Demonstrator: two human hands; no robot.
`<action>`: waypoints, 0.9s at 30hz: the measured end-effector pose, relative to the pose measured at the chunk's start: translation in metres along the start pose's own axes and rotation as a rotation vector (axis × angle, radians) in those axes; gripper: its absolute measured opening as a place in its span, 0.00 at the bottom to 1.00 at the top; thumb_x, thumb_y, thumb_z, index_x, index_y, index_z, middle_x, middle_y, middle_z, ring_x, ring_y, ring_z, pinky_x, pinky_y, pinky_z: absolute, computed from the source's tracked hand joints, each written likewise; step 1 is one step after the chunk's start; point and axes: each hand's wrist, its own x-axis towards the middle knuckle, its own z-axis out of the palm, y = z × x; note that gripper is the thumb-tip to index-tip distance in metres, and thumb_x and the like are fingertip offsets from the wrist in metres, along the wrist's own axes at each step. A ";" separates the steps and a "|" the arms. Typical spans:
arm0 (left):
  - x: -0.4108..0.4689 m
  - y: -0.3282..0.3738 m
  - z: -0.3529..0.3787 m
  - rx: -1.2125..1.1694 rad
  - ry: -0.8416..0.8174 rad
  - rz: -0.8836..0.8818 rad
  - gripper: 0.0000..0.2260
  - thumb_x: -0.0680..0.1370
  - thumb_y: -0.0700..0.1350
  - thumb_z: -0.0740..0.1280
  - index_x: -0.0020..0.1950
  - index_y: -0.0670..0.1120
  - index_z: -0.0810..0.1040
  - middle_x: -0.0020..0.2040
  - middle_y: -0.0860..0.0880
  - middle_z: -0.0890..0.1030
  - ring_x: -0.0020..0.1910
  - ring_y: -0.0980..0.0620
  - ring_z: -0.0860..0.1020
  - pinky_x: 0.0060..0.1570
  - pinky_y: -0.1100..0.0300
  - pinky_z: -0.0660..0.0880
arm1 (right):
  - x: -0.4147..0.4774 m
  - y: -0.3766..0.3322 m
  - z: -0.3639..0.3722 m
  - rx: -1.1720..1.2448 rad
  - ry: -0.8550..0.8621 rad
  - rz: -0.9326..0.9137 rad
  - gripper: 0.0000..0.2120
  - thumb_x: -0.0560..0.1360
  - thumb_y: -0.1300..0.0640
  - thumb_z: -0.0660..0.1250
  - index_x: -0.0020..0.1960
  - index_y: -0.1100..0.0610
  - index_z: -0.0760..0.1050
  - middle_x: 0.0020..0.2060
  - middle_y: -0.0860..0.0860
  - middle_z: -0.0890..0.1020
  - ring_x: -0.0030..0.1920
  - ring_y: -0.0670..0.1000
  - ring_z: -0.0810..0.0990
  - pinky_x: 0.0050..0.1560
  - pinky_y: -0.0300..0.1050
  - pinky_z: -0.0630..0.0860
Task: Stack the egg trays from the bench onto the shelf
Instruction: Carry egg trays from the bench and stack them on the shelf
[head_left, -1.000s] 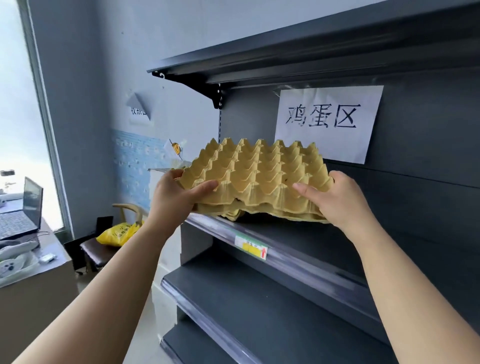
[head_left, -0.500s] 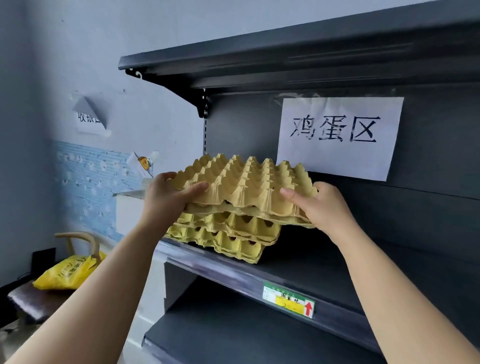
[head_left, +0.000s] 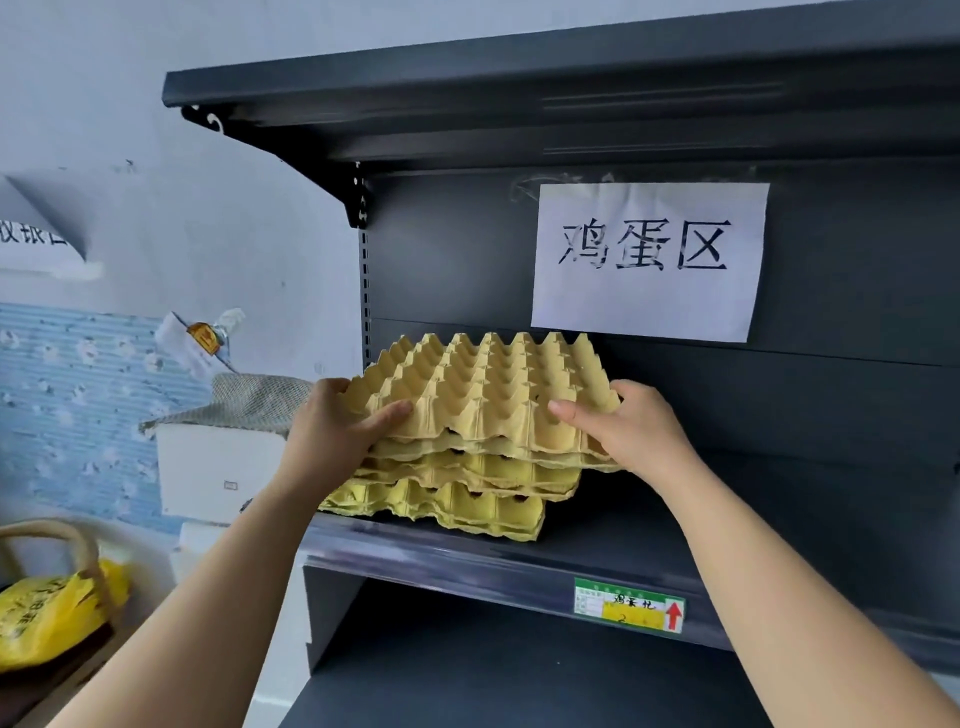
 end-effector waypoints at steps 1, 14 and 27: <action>-0.001 0.000 0.001 0.014 0.012 0.015 0.38 0.67 0.61 0.74 0.69 0.42 0.68 0.59 0.46 0.78 0.54 0.48 0.75 0.50 0.57 0.69 | -0.001 0.002 0.001 0.014 0.001 0.013 0.21 0.70 0.45 0.73 0.57 0.56 0.74 0.38 0.39 0.72 0.36 0.36 0.68 0.35 0.31 0.65; -0.017 0.005 0.007 0.268 0.161 0.166 0.29 0.73 0.57 0.70 0.69 0.44 0.70 0.67 0.42 0.72 0.65 0.40 0.67 0.65 0.48 0.63 | -0.023 -0.002 -0.003 -0.343 0.114 -0.071 0.27 0.72 0.42 0.69 0.63 0.58 0.72 0.61 0.54 0.76 0.60 0.54 0.73 0.51 0.46 0.69; -0.135 0.068 0.107 0.206 -0.048 0.726 0.17 0.75 0.52 0.65 0.57 0.42 0.81 0.52 0.46 0.82 0.47 0.41 0.79 0.47 0.49 0.77 | -0.135 0.064 -0.085 -0.567 0.242 -0.139 0.17 0.77 0.52 0.65 0.65 0.54 0.75 0.64 0.46 0.76 0.65 0.47 0.73 0.64 0.41 0.68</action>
